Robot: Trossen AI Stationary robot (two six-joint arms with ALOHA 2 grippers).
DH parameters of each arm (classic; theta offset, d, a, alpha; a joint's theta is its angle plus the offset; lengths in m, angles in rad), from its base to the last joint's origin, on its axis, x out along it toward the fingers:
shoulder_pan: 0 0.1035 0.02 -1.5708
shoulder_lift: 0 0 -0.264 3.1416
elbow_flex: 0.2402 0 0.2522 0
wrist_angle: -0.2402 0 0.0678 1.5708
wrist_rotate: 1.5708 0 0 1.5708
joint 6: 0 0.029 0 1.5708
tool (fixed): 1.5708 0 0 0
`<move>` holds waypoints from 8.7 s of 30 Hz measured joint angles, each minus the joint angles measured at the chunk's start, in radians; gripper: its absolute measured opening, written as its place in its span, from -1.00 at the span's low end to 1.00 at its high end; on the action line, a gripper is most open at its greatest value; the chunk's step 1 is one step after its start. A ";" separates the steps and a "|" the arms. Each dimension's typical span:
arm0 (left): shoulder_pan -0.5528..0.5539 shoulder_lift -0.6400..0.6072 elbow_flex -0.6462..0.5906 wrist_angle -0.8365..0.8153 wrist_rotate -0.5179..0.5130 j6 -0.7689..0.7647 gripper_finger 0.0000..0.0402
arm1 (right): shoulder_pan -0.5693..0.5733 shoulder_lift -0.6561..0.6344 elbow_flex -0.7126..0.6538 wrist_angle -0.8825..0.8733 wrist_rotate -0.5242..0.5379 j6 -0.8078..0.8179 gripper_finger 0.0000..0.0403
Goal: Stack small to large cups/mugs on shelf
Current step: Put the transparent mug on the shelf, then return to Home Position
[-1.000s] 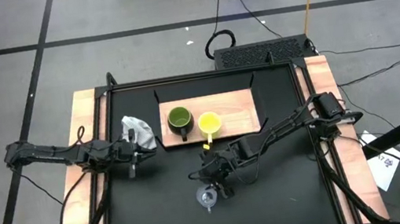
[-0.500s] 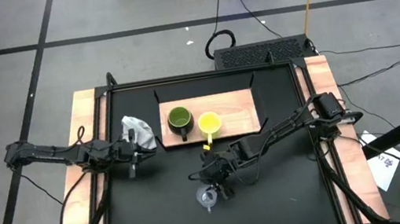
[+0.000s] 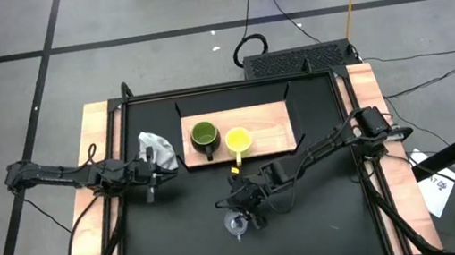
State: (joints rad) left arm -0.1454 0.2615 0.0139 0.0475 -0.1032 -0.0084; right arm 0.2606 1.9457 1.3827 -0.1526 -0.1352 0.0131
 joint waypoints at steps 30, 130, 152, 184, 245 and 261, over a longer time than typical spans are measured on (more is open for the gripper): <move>0.000 0.000 0.000 -0.001 0.000 0.000 -0.84 | 0.004 0.000 -0.008 0.012 0.005 0.006 -0.86; 0.000 0.000 0.000 0.007 -0.002 0.025 -0.84 | -0.481 -0.668 -0.377 -0.323 0.092 -0.216 -1.00; 0.000 0.000 0.000 0.008 -0.002 0.026 -0.84 | -0.563 -0.655 -0.410 -0.253 0.001 -0.245 -1.00; 0.000 0.000 0.000 0.007 -0.002 0.013 -0.84 | -0.569 -0.596 -0.437 -0.235 0.002 -0.215 -1.00; 0.000 0.000 0.000 -0.002 -0.003 0.026 -0.84 | -0.612 -0.614 -0.523 -0.101 0.082 -0.244 -0.62; 0.000 0.000 0.000 -0.001 -0.003 0.027 -0.84 | -0.611 -0.615 -0.520 -0.083 0.079 -0.226 -0.60</move>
State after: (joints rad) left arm -0.1452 0.2615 0.0139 0.0467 -0.1059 0.0185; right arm -0.3504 1.3304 0.8623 -0.2359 -0.0566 -0.2133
